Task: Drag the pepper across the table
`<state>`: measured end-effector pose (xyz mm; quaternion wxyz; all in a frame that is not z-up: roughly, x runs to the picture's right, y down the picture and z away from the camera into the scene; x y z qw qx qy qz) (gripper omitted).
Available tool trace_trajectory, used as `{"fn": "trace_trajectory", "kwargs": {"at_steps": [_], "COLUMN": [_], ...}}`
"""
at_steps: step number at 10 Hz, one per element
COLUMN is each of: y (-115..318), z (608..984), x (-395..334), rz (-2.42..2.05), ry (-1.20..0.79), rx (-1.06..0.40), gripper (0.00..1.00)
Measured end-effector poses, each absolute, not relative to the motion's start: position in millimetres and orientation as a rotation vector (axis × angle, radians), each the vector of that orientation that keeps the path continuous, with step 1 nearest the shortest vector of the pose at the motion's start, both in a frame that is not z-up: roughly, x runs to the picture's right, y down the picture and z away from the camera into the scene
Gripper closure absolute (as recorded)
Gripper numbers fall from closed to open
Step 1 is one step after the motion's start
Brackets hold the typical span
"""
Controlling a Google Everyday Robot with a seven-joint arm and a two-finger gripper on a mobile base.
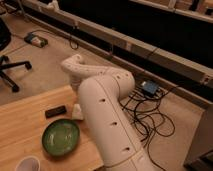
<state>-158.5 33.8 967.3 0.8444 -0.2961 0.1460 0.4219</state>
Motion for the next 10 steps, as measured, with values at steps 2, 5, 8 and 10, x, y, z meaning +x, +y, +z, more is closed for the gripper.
{"fn": "trace_trajectory", "kwargs": {"at_steps": [2, 5, 8, 10], "y": [30.4, 29.2, 26.9, 22.0], "z": [968.7, 974.4, 980.2, 983.3], "x": [-159.5, -162.8, -157.7, -149.9], "rz": [0.911, 0.923, 0.938, 0.963], "ry": [0.291, 0.292, 0.303, 0.309], "rx": [-0.623, -0.628, -0.625, -0.619], "gripper": [1.0, 1.0, 1.0, 1.0]}}
